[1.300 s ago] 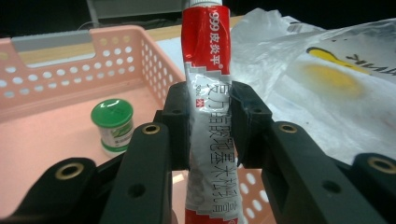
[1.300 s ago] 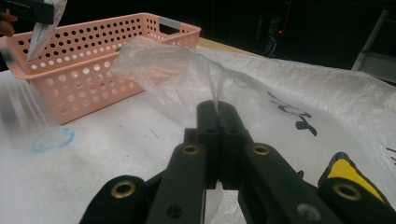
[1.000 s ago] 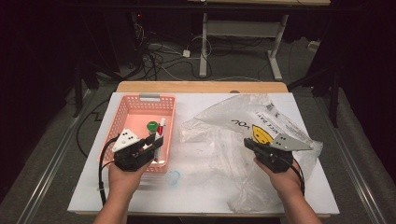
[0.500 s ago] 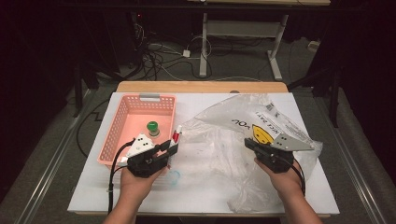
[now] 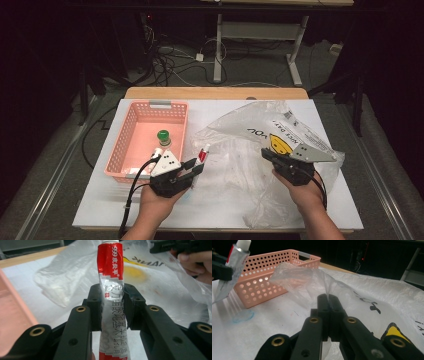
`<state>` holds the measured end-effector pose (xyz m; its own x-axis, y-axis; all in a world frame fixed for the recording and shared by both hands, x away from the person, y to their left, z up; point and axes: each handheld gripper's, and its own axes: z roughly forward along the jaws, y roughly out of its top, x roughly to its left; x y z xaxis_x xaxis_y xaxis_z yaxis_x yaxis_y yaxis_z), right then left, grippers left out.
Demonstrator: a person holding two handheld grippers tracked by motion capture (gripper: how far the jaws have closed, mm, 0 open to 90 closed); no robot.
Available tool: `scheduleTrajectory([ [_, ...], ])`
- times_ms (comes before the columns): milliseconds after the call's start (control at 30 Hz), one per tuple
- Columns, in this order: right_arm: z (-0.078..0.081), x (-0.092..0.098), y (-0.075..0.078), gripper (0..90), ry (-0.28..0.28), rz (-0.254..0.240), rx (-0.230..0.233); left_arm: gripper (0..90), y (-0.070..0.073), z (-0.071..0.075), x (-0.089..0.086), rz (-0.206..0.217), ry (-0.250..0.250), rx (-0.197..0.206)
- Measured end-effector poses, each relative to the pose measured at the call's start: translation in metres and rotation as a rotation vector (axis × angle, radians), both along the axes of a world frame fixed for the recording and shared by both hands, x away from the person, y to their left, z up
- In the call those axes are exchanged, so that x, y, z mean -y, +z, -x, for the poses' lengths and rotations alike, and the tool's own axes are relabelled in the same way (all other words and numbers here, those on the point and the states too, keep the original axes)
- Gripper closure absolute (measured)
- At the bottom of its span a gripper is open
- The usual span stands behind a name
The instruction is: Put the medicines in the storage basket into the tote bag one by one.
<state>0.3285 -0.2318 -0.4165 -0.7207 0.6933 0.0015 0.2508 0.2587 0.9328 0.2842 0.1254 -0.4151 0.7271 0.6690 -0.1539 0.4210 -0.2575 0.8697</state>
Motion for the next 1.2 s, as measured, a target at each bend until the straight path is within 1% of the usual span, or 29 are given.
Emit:
scheduleTrajectory([
  [100,0.001,0.000,0.000,90.0,0.001,0.000,0.001,68.7,-0.006,0.001,0.007,-0.005,-0.016,-0.006],
  [167,0.001,-0.001,0.001,90.0,0.002,-0.003,0.001,68.6,-0.011,0.001,0.011,0.003,-0.024,-0.010],
  [233,0.002,-0.002,0.001,90.0,0.006,0.000,0.004,68.7,-0.016,0.001,0.014,0.000,-0.026,-0.010],
  [367,0.003,-0.004,0.001,90.0,0.014,0.007,0.003,68.7,-0.027,0.000,0.022,-0.025,-0.046,-0.034],
  [467,0.004,-0.006,0.002,90.0,0.015,0.009,0.007,68.6,-0.032,0.000,0.029,-0.039,-0.060,-0.038],
  [700,0.009,-0.011,0.002,90.0,0.024,0.016,0.008,68.6,-0.037,0.001,0.041,-0.063,-0.081,-0.041],
  [867,0.013,-0.016,0.001,90.0,0.033,0.030,0.008,68.6,-0.039,0.001,0.045,-0.081,-0.087,-0.037],
  [1067,0.018,-0.021,0.003,90.0,0.047,0.029,0.012,68.6,-0.042,0.002,0.048,-0.090,-0.096,-0.041],
  [1200,0.021,-0.025,0.004,90.0,0.060,0.036,0.020,68.6,-0.043,0.000,0.055,-0.103,-0.101,-0.044],
])
